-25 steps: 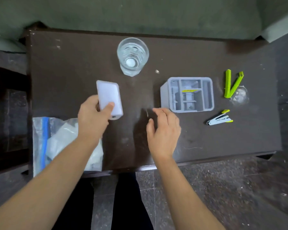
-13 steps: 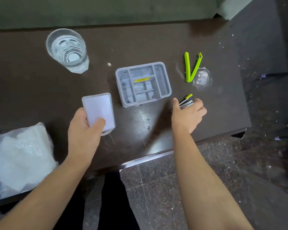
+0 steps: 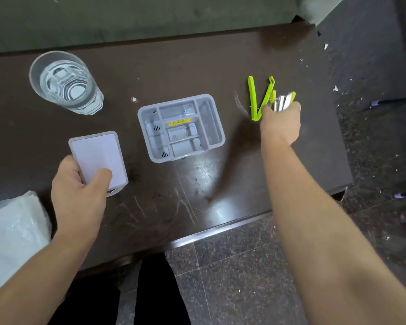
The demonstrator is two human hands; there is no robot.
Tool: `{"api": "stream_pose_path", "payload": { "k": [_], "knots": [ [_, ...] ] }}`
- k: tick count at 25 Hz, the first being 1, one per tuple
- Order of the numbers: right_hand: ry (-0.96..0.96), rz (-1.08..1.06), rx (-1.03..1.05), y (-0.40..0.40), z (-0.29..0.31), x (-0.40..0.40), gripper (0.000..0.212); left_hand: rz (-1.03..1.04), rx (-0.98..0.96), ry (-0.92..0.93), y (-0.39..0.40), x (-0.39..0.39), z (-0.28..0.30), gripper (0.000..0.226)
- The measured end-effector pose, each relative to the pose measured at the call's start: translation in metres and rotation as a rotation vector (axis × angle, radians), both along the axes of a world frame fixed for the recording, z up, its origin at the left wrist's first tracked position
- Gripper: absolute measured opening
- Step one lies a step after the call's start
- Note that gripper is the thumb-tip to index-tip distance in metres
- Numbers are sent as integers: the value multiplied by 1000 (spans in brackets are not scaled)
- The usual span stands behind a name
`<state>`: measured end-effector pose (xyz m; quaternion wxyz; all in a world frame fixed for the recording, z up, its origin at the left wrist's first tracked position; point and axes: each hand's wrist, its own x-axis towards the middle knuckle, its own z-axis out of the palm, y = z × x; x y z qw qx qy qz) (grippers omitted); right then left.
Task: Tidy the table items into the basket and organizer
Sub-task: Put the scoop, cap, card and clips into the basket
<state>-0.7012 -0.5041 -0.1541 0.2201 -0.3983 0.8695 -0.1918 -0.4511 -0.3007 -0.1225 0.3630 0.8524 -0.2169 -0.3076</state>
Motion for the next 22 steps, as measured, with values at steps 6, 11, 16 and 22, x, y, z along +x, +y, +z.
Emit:
{"api": "stream_pose_path", "payload": {
  "k": [6, 11, 16, 22],
  "knots": [
    [132, 177, 177, -30, -11, 12, 51, -55, 23, -18, -4, 16, -1, 22],
    [200, 223, 89, -10, 0, 24, 30, -83, 21, -6, -5, 22, -1, 13],
    [163, 159, -158, 19, 43, 50, 15, -75, -43, 66, 16, 38, 6, 22],
    [70, 286, -321, 81, 88, 136, 20, -96, -121, 138, 58, 87, 30, 37]
  ]
}}
